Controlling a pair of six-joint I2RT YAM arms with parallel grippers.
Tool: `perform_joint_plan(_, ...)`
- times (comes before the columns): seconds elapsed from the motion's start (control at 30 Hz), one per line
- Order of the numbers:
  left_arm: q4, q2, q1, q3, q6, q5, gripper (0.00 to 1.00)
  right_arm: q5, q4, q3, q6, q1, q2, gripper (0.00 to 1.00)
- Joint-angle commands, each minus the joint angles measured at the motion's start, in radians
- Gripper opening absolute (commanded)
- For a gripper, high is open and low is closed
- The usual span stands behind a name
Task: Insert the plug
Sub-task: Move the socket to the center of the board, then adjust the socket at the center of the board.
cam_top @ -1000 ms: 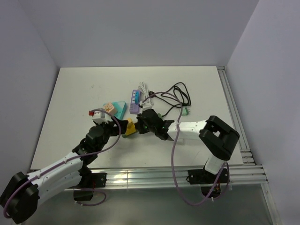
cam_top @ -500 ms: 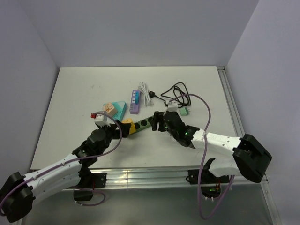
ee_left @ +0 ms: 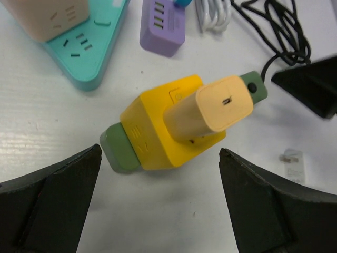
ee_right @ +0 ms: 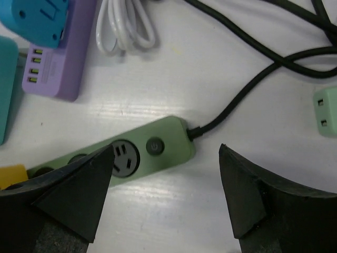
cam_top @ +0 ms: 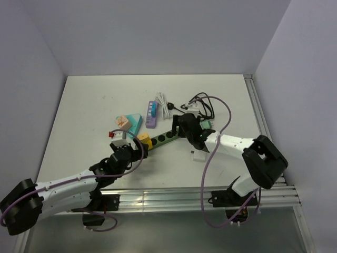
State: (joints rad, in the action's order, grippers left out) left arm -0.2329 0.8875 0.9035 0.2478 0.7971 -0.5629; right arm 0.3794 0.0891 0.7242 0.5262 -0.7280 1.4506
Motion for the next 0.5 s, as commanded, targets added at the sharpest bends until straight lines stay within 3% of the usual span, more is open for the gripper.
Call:
perform_joint_plan(0.0,-0.023,0.056,0.066,0.047,0.062,-0.106,0.99,-0.017,-0.008,0.104,-0.031,0.048,0.071,0.87)
perform_joint_plan(0.13,0.024,0.140,0.184,0.105,0.091,-0.213,0.99,-0.065,-0.028,0.207,-0.051,0.114,0.163,0.87)
perform_joint_plan(0.27,0.046,0.272,0.198,0.165,0.122,-0.239,1.00,-0.099,-0.061,0.296,-0.066,0.141,0.284,0.85)
perform_joint_plan(0.4,-0.043,0.326,0.187,0.153,0.099,-0.194,0.99,-0.164,-0.068,0.380,-0.101,0.148,0.379,0.60)
perform_joint_plan(0.47,-0.068,0.350,0.173,0.146,0.097,-0.148,0.98,-0.201,-0.077,0.403,-0.106,0.153,0.410,0.52)
